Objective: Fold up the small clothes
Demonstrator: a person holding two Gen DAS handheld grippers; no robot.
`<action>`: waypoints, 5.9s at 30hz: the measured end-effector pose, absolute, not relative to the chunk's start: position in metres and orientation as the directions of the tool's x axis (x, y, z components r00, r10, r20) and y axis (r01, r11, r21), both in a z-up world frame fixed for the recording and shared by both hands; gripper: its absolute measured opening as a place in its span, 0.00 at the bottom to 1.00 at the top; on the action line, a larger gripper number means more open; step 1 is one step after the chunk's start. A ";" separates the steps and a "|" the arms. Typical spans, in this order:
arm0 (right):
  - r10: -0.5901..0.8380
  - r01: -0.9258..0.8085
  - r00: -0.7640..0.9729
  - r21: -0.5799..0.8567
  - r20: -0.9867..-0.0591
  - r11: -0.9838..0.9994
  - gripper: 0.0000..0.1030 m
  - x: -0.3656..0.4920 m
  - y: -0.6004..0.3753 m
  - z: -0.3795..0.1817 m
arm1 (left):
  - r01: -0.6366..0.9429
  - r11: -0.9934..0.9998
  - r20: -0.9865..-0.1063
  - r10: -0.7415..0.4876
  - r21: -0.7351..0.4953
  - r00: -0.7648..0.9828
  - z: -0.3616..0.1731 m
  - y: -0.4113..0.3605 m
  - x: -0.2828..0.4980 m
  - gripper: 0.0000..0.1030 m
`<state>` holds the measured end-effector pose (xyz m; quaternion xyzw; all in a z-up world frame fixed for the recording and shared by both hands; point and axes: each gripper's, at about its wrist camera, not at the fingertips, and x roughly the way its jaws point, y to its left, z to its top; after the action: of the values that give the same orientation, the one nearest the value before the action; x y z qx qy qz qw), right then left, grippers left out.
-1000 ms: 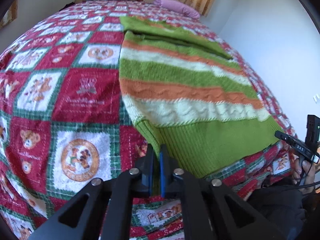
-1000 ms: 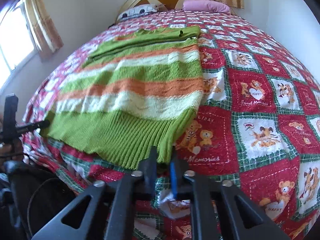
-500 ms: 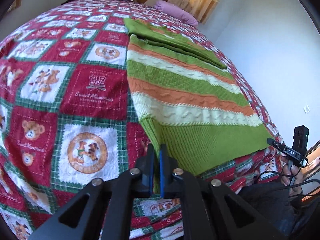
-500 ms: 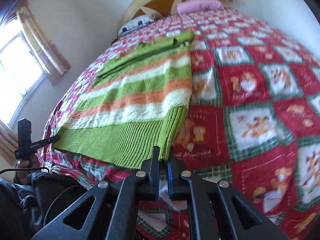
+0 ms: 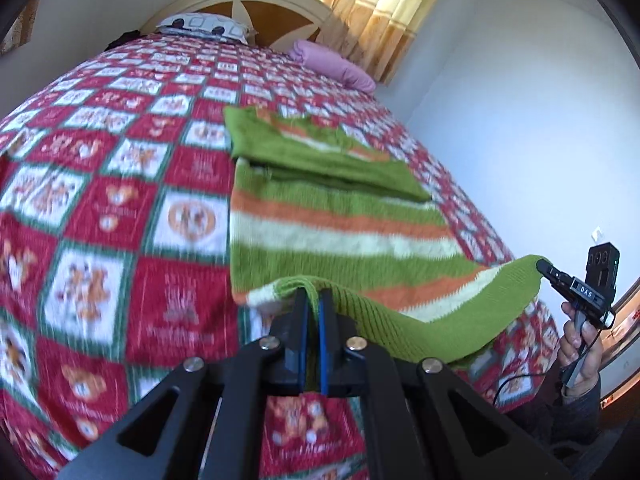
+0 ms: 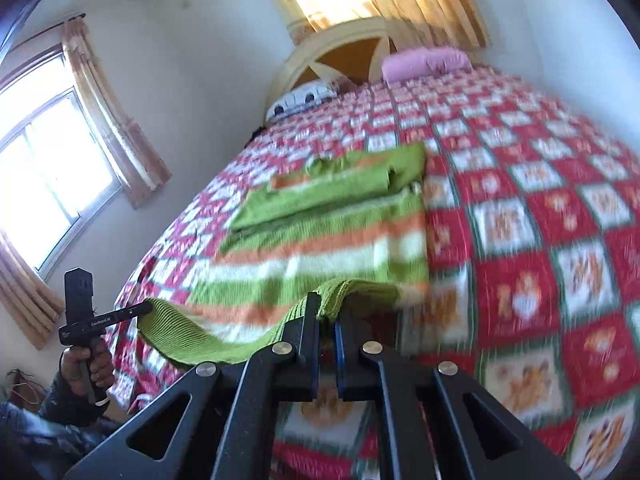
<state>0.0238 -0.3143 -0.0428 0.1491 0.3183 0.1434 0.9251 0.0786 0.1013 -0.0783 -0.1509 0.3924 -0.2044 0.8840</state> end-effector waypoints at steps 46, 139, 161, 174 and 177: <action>0.153 0.023 0.657 0.223 -0.738 0.975 0.06 0.388 -0.336 -0.091 | 0.027 0.966 -0.732 -0.212 -0.256 0.647 -0.099 0.096 0.386 0.06; 0.224 -0.340 0.618 0.002 -0.753 0.941 0.56 0.332 -0.169 -0.130 | -0.125 0.985 -0.739 -0.004 -0.120 0.674 -0.130 0.117 0.382 0.90; 0.066 -0.104 0.630 0.000 -0.774 0.995 0.60 0.259 -0.279 -0.148 | 0.012 0.996 -0.778 -0.078 -0.090 0.624 -0.151 0.089 0.276 1.00; 0.095 -0.354 0.662 -0.199 -0.744 0.914 0.64 0.221 -0.163 -0.120 | -0.084 0.996 -0.732 0.054 -0.004 0.679 -0.137 0.130 0.261 1.00; 0.110 -0.422 0.669 -0.253 -0.735 0.870 0.64 0.217 -0.128 -0.121 | -0.077 0.997 -0.727 0.068 0.022 0.683 -0.135 0.133 0.263 1.00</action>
<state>0.2169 -0.1283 -0.1207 -0.2061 0.3786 0.1497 0.8898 0.2635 0.1326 -0.1349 -0.0051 0.3962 0.0395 0.9173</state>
